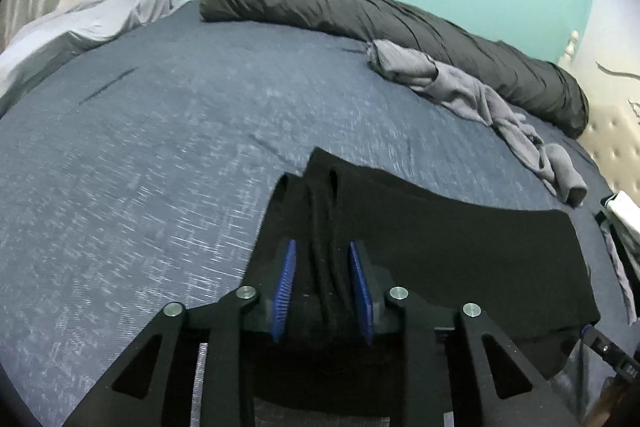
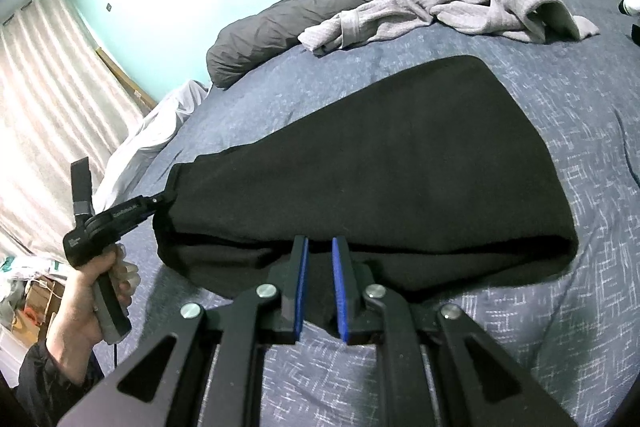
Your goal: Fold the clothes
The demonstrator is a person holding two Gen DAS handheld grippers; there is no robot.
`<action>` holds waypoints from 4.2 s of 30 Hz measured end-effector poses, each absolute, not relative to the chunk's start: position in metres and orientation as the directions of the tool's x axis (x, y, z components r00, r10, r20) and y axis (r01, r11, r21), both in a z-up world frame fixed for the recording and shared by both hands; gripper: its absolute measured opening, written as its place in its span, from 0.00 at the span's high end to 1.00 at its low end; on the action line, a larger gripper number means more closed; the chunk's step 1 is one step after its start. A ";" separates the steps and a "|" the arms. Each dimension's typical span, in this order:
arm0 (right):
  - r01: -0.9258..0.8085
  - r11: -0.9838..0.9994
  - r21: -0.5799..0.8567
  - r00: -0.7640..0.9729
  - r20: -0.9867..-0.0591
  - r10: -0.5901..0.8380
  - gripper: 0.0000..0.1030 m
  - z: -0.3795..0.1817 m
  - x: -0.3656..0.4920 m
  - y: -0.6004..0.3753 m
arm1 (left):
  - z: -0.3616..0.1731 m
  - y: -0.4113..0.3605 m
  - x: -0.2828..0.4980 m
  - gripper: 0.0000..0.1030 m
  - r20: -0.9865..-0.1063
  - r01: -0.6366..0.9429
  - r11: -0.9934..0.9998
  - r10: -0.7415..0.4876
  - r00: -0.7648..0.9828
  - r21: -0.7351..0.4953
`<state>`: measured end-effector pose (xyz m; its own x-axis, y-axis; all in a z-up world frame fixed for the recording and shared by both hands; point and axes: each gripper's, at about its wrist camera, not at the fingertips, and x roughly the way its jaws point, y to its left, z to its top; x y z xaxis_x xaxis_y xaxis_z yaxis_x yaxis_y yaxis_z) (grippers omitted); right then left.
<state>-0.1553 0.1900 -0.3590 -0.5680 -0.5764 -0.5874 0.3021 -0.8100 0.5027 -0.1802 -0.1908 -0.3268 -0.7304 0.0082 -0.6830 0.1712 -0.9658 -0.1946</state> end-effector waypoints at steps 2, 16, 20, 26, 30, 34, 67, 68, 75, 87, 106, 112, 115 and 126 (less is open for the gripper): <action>0.308 -0.811 0.498 -0.565 -0.589 -0.577 0.89 -0.358 -0.155 0.187 | -0.325 -0.193 -0.173 0.67 -0.680 0.181 -0.964 -0.002 -0.733 -0.193; 0.304 -0.846 0.437 -0.473 -0.702 -0.532 0.89 -0.363 -0.201 0.111 | -0.327 -0.216 -0.131 0.59 -0.671 0.222 -0.927 0.041 -0.740 -0.302; 0.281 -0.887 0.366 -0.448 -0.767 -0.459 0.89 -0.385 -0.207 0.089 | -0.331 -0.227 -0.122 0.50 -0.674 0.234 -0.910 0.064 -0.736 -0.342; 0.309 -0.915 0.260 -0.470 -0.794 -0.385 0.89 -0.399 -0.202 0.077 | -0.349 -0.244 -0.112 0.43 -0.686 0.265 -0.848 0.148 -0.712 -0.458; 0.310 -0.900 0.307 -0.485 -0.763 -0.427 0.89 -0.383 -0.196 0.092 | -0.366 -0.248 -0.108 0.37 -0.699 0.294 -0.799 0.208 -0.684 -0.525; 0.334 -0.876 0.347 -0.516 -0.711 -0.478 0.89 -0.362 -0.178 0.121 | -0.373 -0.241 -0.107 0.33 -0.683 0.288 -0.758 0.269 -0.679 -0.585; 0.258 -0.848 0.464 -0.556 -0.646 -0.523 0.89 -0.365 -0.147 0.216 | -0.389 -0.220 -0.146 0.05 -0.669 0.414 -0.674 0.163 -0.725 -0.612; 0.258 -0.848 0.463 -0.557 -0.646 -0.522 0.89 -0.365 -0.147 0.216 | -0.391 -0.223 -0.147 0.05 -0.668 0.417 -0.669 0.161 -0.726 -0.615; 0.254 -0.848 0.465 -0.566 -0.640 -0.520 0.89 -0.363 -0.147 0.220 | -0.388 -0.220 -0.154 0.28 -0.648 0.373 -0.700 0.167 -0.743 -0.609; 0.240 -0.848 0.473 -0.589 -0.623 -0.515 0.89 -0.357 -0.148 0.233 | -0.350 -0.203 -0.139 0.76 -0.575 0.255 -0.759 0.186 -0.797 -0.600; 0.143 -0.849 0.510 -0.669 -0.583 -0.462 0.89 -0.344 -0.144 0.309 | -0.261 -0.114 -0.160 0.79 -0.450 0.030 -0.876 0.218 -0.866 -0.481; 0.110 -0.839 0.532 -0.680 -0.575 -0.454 0.89 -0.344 -0.141 0.339 | -0.230 -0.016 -0.186 0.80 -0.450 -0.141 -0.913 0.317 -0.835 -0.382; 0.092 -0.833 0.545 -0.687 -0.571 -0.449 0.89 -0.345 -0.140 0.352 | -0.239 0.045 -0.196 0.80 -0.497 -0.232 -0.922 0.364 -0.787 -0.308; 0.048 -0.807 0.589 -0.699 -0.557 -0.448 0.89 -0.349 -0.144 0.382 | -0.325 0.140 -0.199 0.85 -0.686 -0.340 -0.915 0.390 -0.614 -0.216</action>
<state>-0.1441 0.3825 -0.3493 -0.6993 -0.4481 -0.5569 0.0476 -0.8066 0.5891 -0.1989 0.1401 -0.3248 -0.6143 0.3902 -0.6859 -0.3402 -0.9152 -0.2160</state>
